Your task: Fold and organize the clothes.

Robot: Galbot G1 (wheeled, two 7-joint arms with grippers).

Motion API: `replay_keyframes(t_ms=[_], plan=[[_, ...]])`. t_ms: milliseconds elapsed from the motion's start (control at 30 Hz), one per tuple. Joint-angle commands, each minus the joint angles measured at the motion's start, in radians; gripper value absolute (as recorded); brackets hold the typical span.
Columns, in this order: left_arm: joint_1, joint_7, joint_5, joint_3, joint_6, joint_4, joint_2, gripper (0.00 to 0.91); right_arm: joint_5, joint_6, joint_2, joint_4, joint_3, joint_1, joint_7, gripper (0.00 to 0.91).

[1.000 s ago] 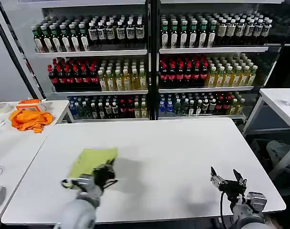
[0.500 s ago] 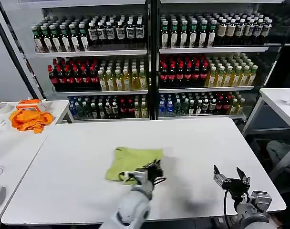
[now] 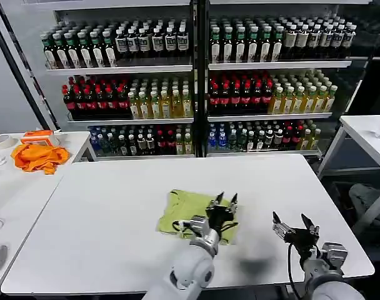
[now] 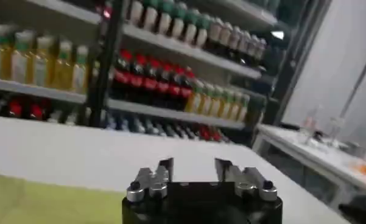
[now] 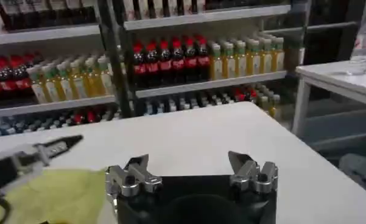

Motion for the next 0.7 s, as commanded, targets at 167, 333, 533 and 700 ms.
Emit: replay_keyframes(t_ms=[167,333,533,700], plan=[[0.315,-0.001,-0.018,-0.413,-0.081,-0.353,0.230,0.907,0.148,-0.028,0.062,-0.185,-0.347,0.296,0.065,0.907],[0.419,0.000,-0.020,-0.486,-0.093,-0.408,0.239,0.907,0.195,-0.031,0.121,-0.321,-0.405,0.377,0.106,0.907],[0.467,0.000,-0.016,-0.505,-0.101,-0.444,0.229,0.907,0.198,-0.026,0.155,-0.425,-0.407,0.436,0.135,0.907],[0.479,0.000,-0.017,-0.509,-0.103,-0.452,0.232,0.907,0.224,-0.010,0.179,-0.495,-0.396,0.483,0.145,0.534]])
